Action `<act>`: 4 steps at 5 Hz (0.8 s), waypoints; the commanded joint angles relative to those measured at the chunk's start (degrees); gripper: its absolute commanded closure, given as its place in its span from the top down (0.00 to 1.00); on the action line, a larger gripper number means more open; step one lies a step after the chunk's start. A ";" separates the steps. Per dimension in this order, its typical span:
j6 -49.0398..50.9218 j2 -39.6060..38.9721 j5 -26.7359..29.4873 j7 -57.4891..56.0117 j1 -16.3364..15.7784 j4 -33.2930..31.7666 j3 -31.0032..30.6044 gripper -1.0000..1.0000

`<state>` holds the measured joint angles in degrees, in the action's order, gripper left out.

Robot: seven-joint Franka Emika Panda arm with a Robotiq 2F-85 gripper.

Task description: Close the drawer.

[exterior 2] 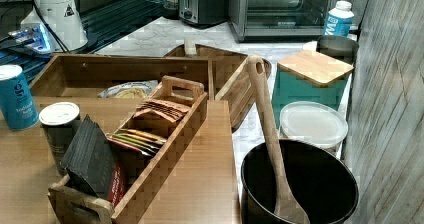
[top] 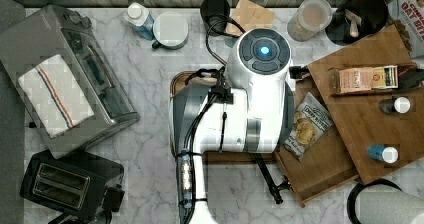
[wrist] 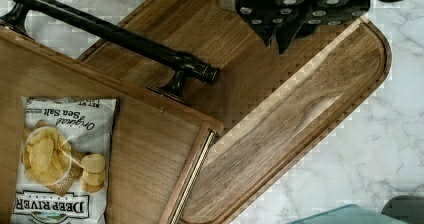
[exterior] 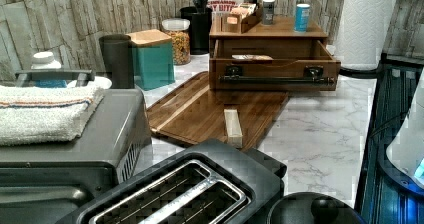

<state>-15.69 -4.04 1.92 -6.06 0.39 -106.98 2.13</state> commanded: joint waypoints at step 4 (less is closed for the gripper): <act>-17.93 9.68 3.46 -34.88 -1.63 -20.89 -2.41 0.00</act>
<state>-32.73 0.01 5.97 -37.60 0.15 -121.08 1.64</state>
